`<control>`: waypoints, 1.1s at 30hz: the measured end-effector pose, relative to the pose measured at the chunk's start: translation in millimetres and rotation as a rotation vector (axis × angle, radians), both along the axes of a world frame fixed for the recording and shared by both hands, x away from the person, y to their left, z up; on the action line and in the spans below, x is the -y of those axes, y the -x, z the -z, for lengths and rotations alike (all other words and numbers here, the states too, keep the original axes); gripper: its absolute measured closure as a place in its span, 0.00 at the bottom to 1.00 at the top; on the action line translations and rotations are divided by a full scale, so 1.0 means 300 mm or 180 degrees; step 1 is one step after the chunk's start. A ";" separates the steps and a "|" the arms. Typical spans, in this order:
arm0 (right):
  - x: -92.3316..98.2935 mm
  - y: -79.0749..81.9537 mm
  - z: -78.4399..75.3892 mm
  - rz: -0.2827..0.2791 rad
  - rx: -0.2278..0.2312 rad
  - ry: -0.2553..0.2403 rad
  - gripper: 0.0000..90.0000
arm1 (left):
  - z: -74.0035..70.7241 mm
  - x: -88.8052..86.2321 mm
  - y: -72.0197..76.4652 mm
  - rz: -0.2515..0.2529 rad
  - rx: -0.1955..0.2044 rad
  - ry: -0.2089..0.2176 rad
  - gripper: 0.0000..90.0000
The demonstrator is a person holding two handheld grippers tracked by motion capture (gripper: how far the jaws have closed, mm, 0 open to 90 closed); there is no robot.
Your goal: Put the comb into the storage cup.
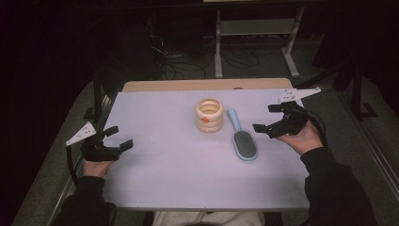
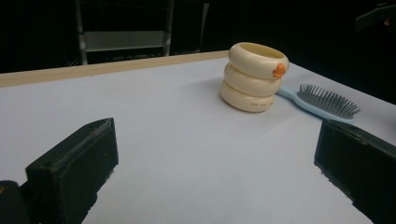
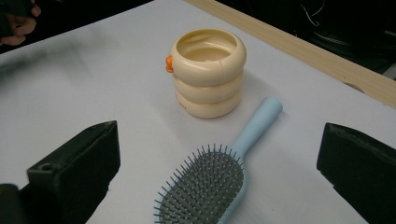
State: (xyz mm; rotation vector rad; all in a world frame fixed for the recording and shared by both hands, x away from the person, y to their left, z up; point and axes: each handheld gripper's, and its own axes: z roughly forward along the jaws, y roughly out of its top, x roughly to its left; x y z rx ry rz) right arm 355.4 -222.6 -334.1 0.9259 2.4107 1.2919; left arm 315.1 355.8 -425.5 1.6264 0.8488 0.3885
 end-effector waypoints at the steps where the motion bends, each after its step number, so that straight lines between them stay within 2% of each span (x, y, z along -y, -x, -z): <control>1: -0.006 -0.005 -0.007 -0.0014 0.0010 -0.0025 0.00 | 0.000 0.000 0.000 -0.0001 0.0001 0.0002 0.00; 14: -0.049 -0.059 -0.029 -0.0097 -0.0052 0.0026 0.00 | 0.001 -0.001 -0.004 0.0024 0.0000 0.0016 0.00; 33: -0.118 -0.168 -0.019 -0.0159 -0.0171 0.0132 0.00 | 0.000 0.000 -0.005 0.0040 0.0018 0.0025 0.00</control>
